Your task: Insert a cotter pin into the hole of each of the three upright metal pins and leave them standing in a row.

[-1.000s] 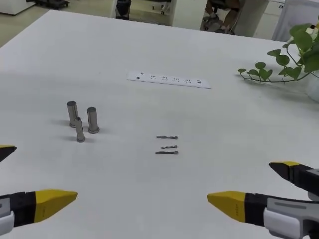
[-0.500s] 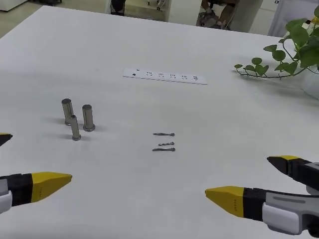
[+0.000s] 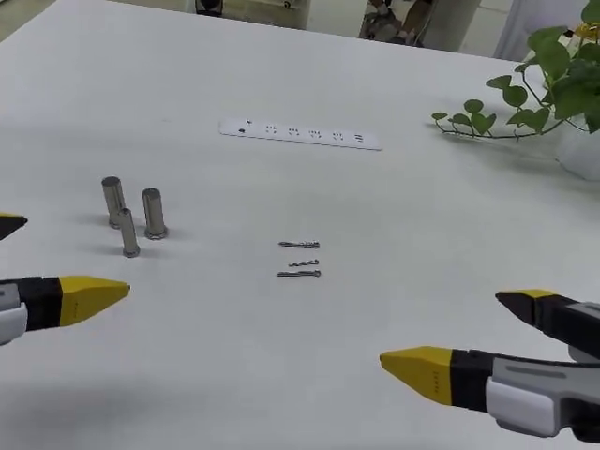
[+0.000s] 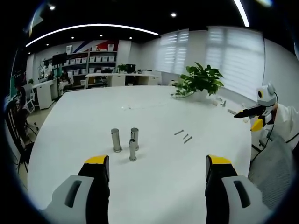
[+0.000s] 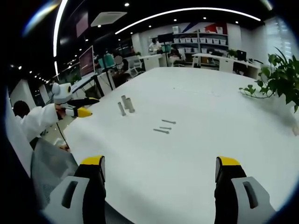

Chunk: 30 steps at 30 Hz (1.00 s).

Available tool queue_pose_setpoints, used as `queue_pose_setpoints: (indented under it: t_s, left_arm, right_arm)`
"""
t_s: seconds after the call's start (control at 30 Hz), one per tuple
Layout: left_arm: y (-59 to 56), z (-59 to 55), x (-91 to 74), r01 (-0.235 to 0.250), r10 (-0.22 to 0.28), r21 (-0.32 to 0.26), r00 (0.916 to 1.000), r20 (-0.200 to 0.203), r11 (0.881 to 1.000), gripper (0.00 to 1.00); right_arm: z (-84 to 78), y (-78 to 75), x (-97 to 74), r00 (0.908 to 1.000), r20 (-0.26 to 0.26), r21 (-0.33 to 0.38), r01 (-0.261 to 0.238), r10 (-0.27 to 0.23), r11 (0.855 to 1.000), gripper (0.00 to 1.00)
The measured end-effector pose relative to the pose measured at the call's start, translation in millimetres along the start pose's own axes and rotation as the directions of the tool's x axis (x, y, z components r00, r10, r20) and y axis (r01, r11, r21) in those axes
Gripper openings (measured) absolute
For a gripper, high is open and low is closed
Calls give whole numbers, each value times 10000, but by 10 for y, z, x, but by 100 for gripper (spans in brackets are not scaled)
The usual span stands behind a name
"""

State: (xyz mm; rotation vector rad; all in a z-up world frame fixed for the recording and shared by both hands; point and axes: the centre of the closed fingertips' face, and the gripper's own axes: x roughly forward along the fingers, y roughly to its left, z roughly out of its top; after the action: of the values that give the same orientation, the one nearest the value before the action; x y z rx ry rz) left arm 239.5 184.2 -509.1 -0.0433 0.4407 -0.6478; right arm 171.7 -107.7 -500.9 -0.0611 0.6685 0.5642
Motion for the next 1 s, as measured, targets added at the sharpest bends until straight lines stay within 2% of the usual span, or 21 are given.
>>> queue_pose_setpoints:
  t_s: [0.27,0.47,0.5,0.6,0.77,1.0]
  left_arm:
    - [104,64,132,25,-22,334,10000,-88,9994,79]
    - [151,49,239,92,-76,611,9996,-262,9981,74]
    - [155,24,262,168,-137,714,9990,-434,9973,73]
    - [170,0,324,231,-179,853,9980,-612,9961,72]
    - [198,13,415,355,-302,864,9976,-619,9956,68]
    - [299,4,522,358,-289,978,9971,-704,9946,62]
  right_arm:
    - [-33,3,-20,9997,-160,-44,156,-157,9999,96]
    - [-38,7,-36,9996,-109,74,251,-250,9997,96]
    - [-41,4,-34,9996,-110,95,267,-266,9996,96]
    - [-59,7,-40,9994,-144,132,313,-311,9994,96]
    - [-70,-1,-57,9990,-169,192,409,-406,9990,96]
    - [-56,-21,-88,9985,-193,166,525,-522,9985,96]
